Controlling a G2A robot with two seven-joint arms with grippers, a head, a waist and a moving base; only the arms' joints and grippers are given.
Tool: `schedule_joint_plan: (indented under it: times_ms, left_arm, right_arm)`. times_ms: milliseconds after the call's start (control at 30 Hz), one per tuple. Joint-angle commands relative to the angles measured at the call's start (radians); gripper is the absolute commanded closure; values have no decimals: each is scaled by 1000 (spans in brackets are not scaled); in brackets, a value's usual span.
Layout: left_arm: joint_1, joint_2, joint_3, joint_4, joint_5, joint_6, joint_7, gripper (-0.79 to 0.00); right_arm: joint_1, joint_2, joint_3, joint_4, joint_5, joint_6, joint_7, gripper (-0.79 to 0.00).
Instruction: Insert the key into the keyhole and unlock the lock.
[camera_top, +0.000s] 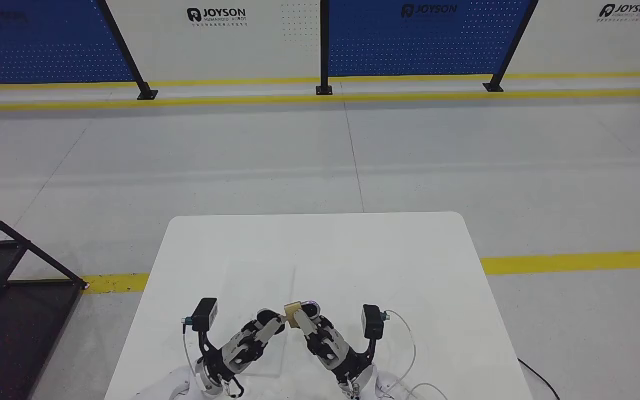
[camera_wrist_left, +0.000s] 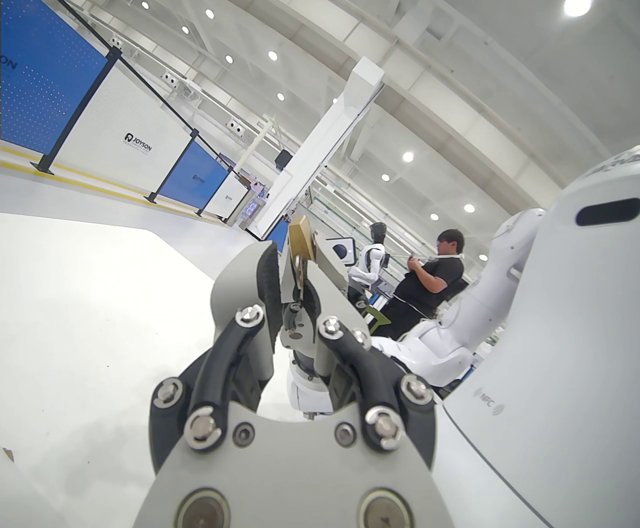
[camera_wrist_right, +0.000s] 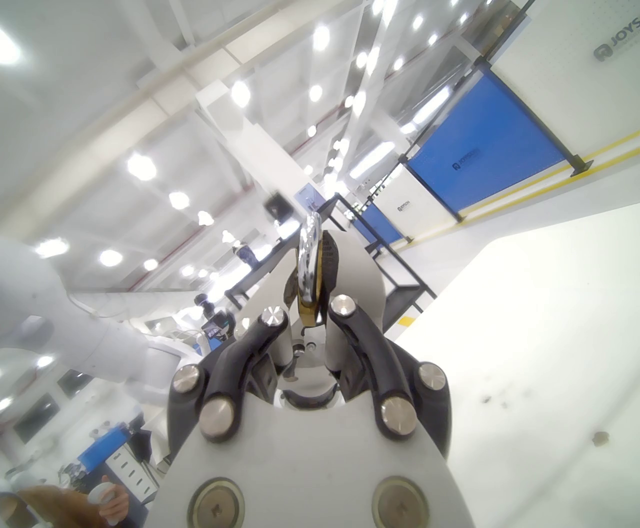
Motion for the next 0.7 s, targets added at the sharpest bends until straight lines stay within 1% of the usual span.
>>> schedule_joint_plan:
  times_ms: [0,133,300,367,467,533,567,667]
  left_arm:
    - [2,-2,-3,0,-2,0,-5,-135]
    - [4,-7,-9,-2,-8,0,-15,-117]
    - [7,-12,-15,-2,-10,0,-24,-135]
    - [7,-13,-17,-1,-10,0,-31,-105]
    - [7,-16,-17,0,-13,0,-42,-80]
    - [5,-17,-18,3,-16,0,-49,-12]
    - [5,-18,-19,3,-16,0,-53,0]
    - [4,-20,-24,5,-17,0,-59,0]
  right_arm:
    - [-1,0,1,0,0,0,0,0]
    - [-2,0,3,1,1,-1,1,0]
    - [-2,-1,4,1,2,-2,2,0]
    - [-2,-1,4,1,1,-2,4,0]
    - [-2,-2,4,2,2,-2,8,0]
    - [-2,-2,4,2,4,-1,10,0]
    - [-1,-3,4,3,4,-1,12,0]
    - [-1,-3,4,2,7,-1,16,0]
